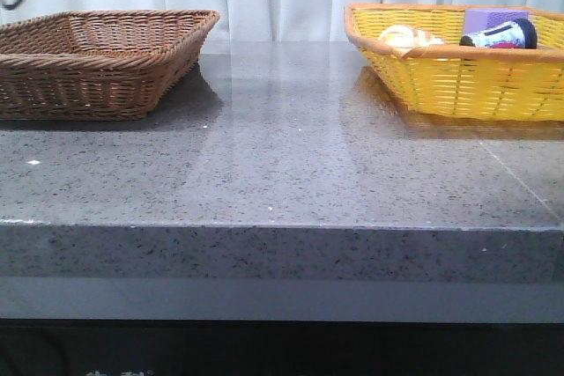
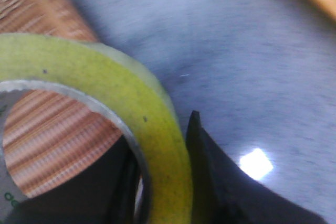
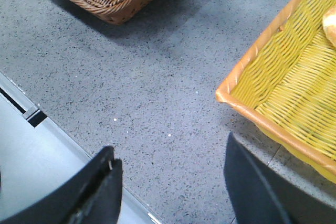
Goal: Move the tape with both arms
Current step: 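Lift the tape roll with the left gripper and carry it over the brown basket, then lower the tape roll into the brown basket and open the left gripper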
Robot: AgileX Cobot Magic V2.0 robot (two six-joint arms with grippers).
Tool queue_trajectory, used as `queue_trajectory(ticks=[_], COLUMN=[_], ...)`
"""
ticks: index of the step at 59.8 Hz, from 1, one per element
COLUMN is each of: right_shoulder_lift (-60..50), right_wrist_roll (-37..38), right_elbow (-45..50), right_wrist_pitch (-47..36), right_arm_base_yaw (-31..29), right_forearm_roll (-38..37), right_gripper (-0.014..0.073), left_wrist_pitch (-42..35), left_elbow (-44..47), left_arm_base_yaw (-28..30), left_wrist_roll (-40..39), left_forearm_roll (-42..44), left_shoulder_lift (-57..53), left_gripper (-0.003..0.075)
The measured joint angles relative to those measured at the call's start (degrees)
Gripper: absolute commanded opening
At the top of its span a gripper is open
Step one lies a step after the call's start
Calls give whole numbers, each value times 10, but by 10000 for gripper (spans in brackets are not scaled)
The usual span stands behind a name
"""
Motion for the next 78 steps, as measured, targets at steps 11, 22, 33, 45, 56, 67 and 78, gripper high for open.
queue_trajectory(ticks=[11,22,33,45,56,67,78], right_shoulder_lift=[0,0,0,0,0,0,0], right_wrist_roll=[0,0,0,0,0,0,0], right_elbow=[0,0,0,0,0,0,0], right_wrist_pitch=[0,0,0,0,0,0,0], right_arm_base_yaw=[-1,-1,-1,-1,-1,-1,-1], right_forearm_roll=[0,0,0,0,0,0,0], right_gripper=[454,454,454,454,454,454,454], left_wrist_pitch=[1,1,1,-2,-3,-11,-10], left_elbow=[0,0,0,0,0,-3,-23], left_arm_base_yaw=[72,113,124,124,124,124,124], left_wrist_roll=[-9,-10,-10,-10,-10,-10,-24], left_forearm_roll=[-2,-7,-10,-26,-38,-51,-54], left_shoulder_lift=[16,50,86,119,130,130,126], left_gripper=[158,157,157,158,221,409,406])
